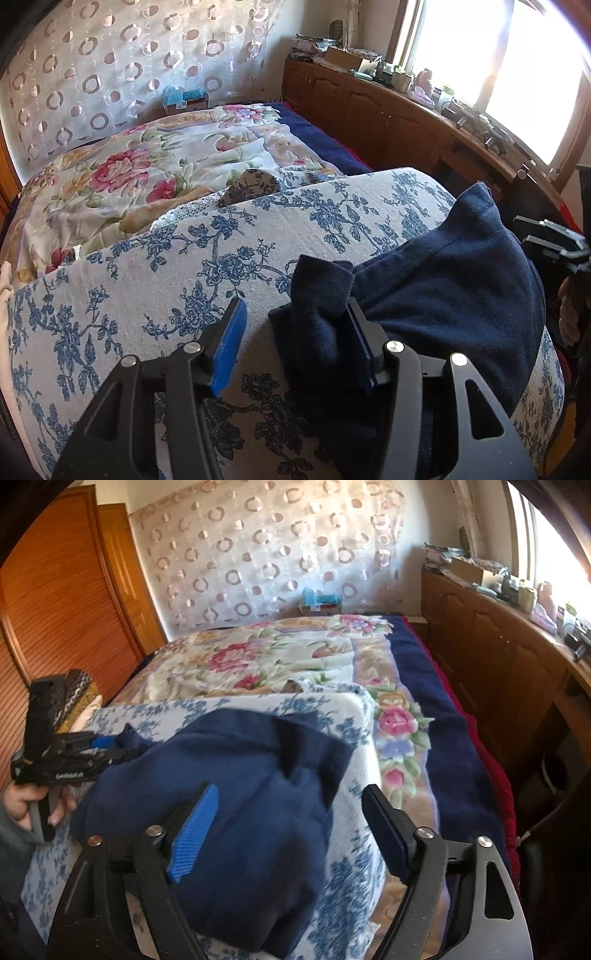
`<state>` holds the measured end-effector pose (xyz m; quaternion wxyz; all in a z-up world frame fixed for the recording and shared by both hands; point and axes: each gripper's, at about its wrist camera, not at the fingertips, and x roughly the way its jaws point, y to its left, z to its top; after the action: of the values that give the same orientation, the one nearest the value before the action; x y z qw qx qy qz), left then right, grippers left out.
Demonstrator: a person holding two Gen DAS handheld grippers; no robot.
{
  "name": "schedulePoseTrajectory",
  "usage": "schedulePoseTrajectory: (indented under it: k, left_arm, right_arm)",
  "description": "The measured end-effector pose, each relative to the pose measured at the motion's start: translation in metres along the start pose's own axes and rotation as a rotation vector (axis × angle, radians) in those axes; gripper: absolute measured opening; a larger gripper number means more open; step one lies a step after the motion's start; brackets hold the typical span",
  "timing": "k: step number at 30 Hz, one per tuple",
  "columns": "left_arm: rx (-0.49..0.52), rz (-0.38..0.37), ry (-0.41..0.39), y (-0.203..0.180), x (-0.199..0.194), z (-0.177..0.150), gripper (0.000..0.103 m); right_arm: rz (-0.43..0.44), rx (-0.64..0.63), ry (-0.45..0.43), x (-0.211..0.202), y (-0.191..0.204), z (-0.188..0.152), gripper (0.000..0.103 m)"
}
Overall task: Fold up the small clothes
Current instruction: 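Fold the gripped navy T-shirt end over onto itself with both tools, then lift the folded navy T-shirt up with both tools and turn toward the wardrobe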
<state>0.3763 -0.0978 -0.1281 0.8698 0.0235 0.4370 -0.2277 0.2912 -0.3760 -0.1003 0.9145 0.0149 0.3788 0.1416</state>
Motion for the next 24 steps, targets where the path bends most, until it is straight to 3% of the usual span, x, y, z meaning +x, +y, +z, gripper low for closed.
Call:
schedulePoseTrajectory:
  k: [4, 14, 19, 22, 24]
  left_arm:
    - [0.0, -0.002, -0.007, -0.002, 0.0, -0.002, 0.053]
    - [-0.027, -0.015, 0.014, -0.002, -0.001, -0.001, 0.053]
    - [-0.034, -0.072, 0.015, -0.004, -0.002, -0.003, 0.046]
    - [-0.053, -0.118, 0.016, -0.004, -0.003, -0.003, 0.036]
    - [-0.049, -0.137, 0.012, -0.005, -0.006, -0.003, 0.023]
  right_arm:
    - [-0.024, 0.003, 0.055, 0.018, 0.001, -0.009, 0.085]
    - [0.028, 0.041, 0.09, 0.04, -0.002, -0.013, 0.085]
    - [0.065, 0.032, 0.099, 0.039, 0.002, -0.014, 0.066]
    - [0.115, 0.038, 0.107, 0.038, 0.005, -0.015, 0.046]
    - [0.138, 0.027, 0.107, 0.037, 0.01, -0.016, 0.031]
